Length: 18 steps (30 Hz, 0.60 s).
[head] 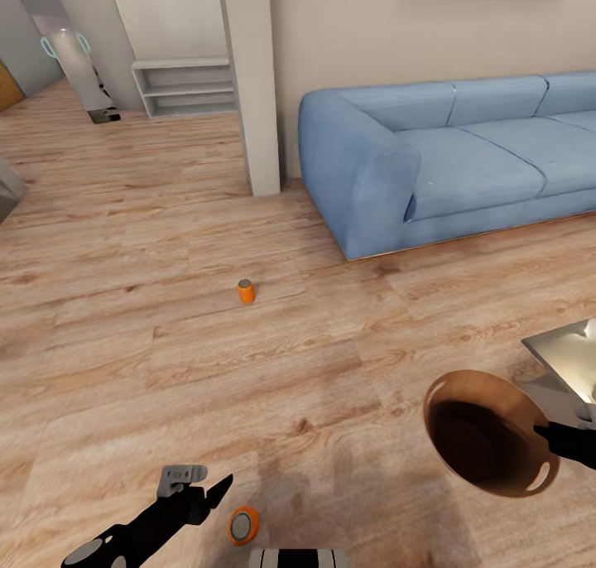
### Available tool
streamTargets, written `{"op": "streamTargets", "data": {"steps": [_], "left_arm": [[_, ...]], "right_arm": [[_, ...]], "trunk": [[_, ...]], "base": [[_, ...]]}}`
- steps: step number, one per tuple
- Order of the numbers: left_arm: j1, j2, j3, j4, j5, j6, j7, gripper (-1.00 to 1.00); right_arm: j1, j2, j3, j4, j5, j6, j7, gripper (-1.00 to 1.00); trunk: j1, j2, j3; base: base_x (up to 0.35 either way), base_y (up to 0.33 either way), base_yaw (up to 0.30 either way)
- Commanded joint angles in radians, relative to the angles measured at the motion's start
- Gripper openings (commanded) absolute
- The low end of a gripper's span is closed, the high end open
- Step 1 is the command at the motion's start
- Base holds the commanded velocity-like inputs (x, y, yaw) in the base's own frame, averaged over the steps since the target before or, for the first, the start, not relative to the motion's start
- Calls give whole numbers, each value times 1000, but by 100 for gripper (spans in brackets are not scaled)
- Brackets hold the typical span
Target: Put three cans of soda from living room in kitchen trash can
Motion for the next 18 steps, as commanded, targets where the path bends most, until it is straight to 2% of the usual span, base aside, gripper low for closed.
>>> {"op": "streamTargets", "data": {"steps": [1, 18], "left_arm": [[0, 0, 0, 0, 0, 0, 0, 100], [0, 1, 0, 0, 1, 3, -1, 100]], "right_arm": [[0, 0, 0, 0, -15, 6, 3, -100], [0, 0, 0, 0, -15, 6, 3, -100]], "trunk": [[0, 0, 0], [0, 0, 0]], "base": [[0, 0, 0], [0, 0, 0]]}}
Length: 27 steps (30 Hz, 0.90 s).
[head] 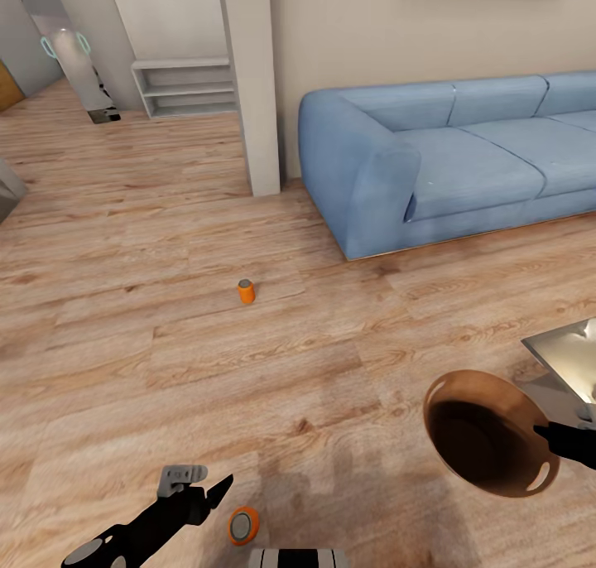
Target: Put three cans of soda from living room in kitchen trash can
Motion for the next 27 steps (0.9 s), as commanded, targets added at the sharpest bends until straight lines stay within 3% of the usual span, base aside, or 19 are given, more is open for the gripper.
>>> {"op": "streamTargets", "data": {"steps": [1, 27], "left_arm": [[0, 0, 0, 0, 0, 0, 0, 100], [0, -5, 4, 0, 10, 37, 1, 100]], "right_arm": [[0, 0, 0, 0, -14, 6, 3, -100], [0, -1, 0, 0, -14, 6, 3, -100]], "trunk": [[0, 0, 0], [0, 0, 0]], "base": [[0, 0, 0], [0, 0, 0]]}}
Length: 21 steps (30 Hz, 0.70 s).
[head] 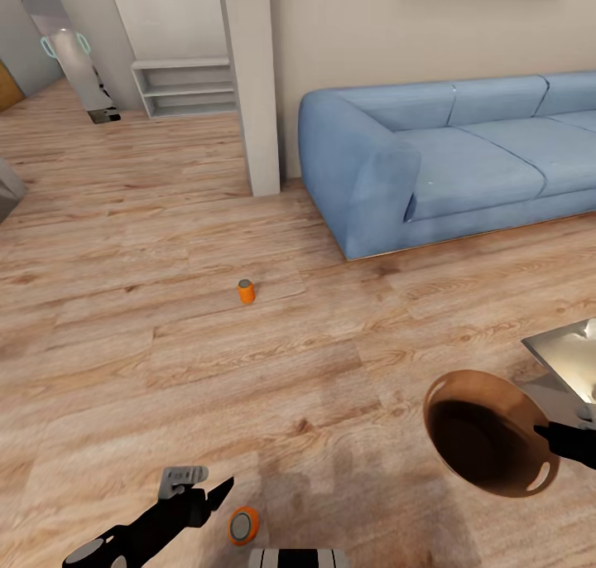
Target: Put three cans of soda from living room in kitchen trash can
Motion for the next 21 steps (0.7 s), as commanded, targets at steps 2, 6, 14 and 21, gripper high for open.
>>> {"op": "streamTargets", "data": {"steps": [2, 6, 14, 21], "left_arm": [[0, 0, 1, 0, -1, 7, 0, 100], [0, -1, 1, 0, -2, 13, 1, 100], [0, -1, 9, 0, -3, 14, 2, 100], [0, 1, 7, 0, -3, 13, 2, 100]], "right_arm": [[0, 0, 0, 0, -14, 6, 3, -100], [0, -1, 0, 0, -14, 6, 3, -100], [0, -2, 0, 0, -14, 6, 3, -100], [0, -2, 0, 0, -14, 6, 3, -100]], "trunk": [[0, 0, 0], [0, 0, 0], [0, 0, 0], [0, 0, 0]], "base": [[0, 0, 0], [-15, -50, 0], [-92, -226, 0], [-13, -50, 0]]}}
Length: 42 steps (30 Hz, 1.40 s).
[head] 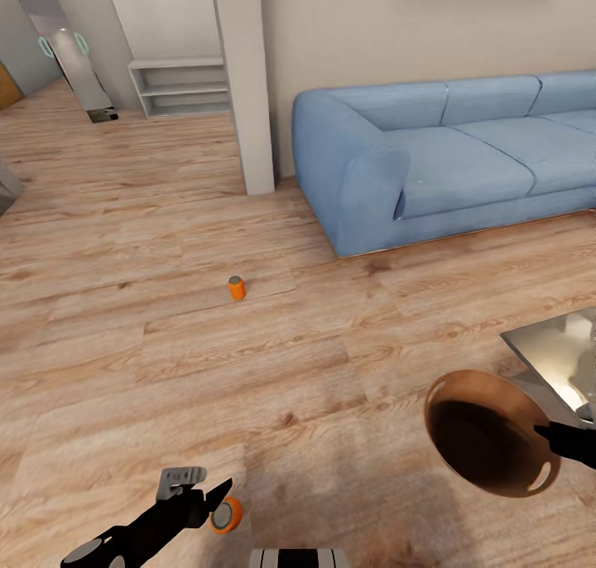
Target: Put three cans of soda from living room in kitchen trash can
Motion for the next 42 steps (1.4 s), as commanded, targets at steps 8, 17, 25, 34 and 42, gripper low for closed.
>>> {"op": "streamTargets", "data": {"steps": [8, 17, 25, 34, 42], "left_arm": [[0, 1, -1, 0, -3, -2, -2, 100], [0, 3, -4, 0, -3, 1, -3, 100], [0, 7, -4, 0, -9, -6, -2, 100], [0, 8, -1, 0, -9, -4, 0, 100], [-23, 0, 2, 23, -32, -26, 20, 100]], "right_arm": [[0, 1, 0, 0, -15, 6, 3, -100], [0, 1, 0, 0, -15, 6, 3, -100], [0, 3, 0, 0, -16, 6, 6, -100], [0, 2, 0, 0, -16, 6, 49, -100], [0, 7, -24, 1, 8, 0, 51, -100]], "trunk": [[0, 0, 0], [0, 0, 0], [0, 0, 0], [0, 0, 0], [0, 0, 0]], "base": [[-1, -3, 0], [0, 0, 0], [0, 0, 0], [0, 0, 0], [0, 0, 0]]}}
